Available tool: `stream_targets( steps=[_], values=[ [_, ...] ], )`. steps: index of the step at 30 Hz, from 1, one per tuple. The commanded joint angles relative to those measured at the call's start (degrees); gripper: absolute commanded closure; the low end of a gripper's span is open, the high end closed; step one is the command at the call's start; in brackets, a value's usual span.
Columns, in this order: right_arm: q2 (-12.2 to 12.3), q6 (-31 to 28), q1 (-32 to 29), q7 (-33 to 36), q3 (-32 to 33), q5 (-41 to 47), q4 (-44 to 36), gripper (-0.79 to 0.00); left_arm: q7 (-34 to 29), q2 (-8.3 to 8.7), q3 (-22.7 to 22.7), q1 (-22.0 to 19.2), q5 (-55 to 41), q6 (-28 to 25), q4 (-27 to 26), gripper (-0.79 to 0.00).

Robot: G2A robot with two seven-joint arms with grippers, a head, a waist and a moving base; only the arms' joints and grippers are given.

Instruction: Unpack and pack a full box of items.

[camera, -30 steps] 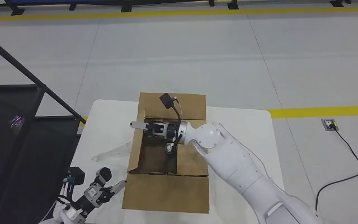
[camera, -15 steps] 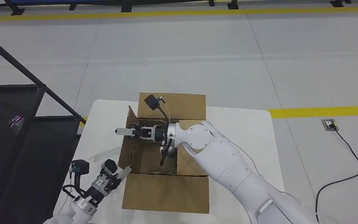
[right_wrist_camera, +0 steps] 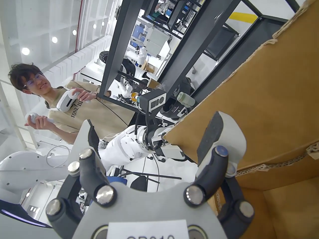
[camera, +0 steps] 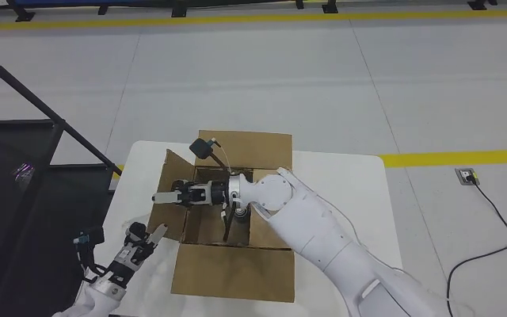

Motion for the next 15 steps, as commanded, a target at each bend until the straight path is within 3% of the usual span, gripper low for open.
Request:
stream_targets(
  steps=[1, 15],
  values=[
    [0.2, 0.3, -0.3, -1.2, 0.2, -2.3, -1.2, -0.785, 0.3, -0.02, -0.7, 0.6, 0.1, -0.1, 0.0, -0.785],
    [5.6, 11.2, -10.4, -10.3, 8.5, -18.4, -17.3, -0.785, -1.6, -0.19, -2.7, 0.2, 0.3, 2.9, 2.3, -0.785]
  ],
)
